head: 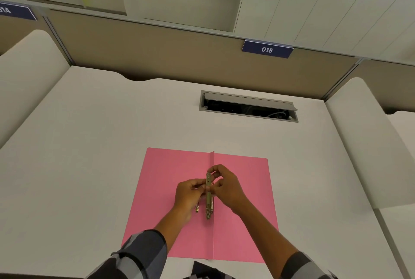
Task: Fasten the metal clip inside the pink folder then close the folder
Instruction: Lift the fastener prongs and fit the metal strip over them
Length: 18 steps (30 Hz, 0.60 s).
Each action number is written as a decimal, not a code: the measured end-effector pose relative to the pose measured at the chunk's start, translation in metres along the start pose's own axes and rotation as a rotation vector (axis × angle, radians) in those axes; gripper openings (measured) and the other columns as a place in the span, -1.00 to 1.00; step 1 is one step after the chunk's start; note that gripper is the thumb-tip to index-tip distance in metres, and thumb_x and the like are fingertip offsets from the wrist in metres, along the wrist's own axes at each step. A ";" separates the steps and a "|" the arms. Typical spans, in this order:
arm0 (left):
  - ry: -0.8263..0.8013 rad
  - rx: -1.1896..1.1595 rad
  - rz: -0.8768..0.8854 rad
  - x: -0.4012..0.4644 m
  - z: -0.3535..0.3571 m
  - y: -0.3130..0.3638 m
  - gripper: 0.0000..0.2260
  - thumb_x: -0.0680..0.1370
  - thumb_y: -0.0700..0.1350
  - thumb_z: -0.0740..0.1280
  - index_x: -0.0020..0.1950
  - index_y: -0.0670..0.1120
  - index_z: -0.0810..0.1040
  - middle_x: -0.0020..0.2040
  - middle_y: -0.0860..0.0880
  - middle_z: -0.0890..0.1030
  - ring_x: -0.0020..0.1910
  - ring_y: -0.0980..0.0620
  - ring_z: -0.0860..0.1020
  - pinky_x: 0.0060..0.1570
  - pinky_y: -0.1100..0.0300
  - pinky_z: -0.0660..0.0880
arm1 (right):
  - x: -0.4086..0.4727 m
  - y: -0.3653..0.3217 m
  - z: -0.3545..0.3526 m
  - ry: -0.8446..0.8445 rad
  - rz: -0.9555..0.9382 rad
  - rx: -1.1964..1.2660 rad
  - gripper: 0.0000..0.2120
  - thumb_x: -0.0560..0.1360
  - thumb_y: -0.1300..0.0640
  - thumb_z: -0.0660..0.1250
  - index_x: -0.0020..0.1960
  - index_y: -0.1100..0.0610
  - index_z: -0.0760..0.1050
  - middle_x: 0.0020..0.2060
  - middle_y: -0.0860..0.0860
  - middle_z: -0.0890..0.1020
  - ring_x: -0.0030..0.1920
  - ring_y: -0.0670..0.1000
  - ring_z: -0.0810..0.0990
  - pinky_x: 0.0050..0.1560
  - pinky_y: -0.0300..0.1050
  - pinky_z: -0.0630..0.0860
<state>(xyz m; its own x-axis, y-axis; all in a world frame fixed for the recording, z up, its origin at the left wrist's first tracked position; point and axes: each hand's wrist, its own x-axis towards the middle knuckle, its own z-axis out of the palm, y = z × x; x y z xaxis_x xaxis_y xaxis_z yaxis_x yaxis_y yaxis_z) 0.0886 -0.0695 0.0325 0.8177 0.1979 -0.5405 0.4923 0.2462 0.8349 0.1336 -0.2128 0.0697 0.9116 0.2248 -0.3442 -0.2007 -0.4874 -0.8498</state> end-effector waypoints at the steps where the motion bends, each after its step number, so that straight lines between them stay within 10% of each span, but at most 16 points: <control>1: -0.005 -0.001 0.002 -0.001 0.001 0.000 -0.70 0.58 -0.42 0.42 -0.09 -0.04 0.79 -0.13 -0.09 0.82 -0.22 -0.03 0.80 -0.24 0.25 0.68 | 0.000 0.000 0.000 0.000 -0.006 -0.002 -0.59 0.44 0.43 0.54 0.17 0.08 0.57 -0.01 0.12 0.66 -0.29 0.06 0.60 -0.10 0.28 0.72; 18: -0.039 -0.012 -0.020 -0.001 0.001 0.001 -0.67 0.59 -0.46 0.38 -0.04 -0.06 0.80 -0.19 -0.01 0.82 -0.27 0.00 0.79 -0.28 0.30 0.67 | 0.000 0.005 0.002 -0.013 0.011 -0.002 -0.59 0.42 0.42 0.56 0.17 0.09 0.58 0.00 0.13 0.67 -0.27 0.07 0.62 -0.07 0.32 0.71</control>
<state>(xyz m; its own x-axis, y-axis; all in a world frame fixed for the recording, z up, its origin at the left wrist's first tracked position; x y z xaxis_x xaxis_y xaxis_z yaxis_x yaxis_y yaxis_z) 0.0885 -0.0705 0.0335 0.8189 0.1562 -0.5523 0.5050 0.2610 0.8227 0.1319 -0.2135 0.0649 0.9043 0.2306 -0.3592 -0.2102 -0.4918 -0.8449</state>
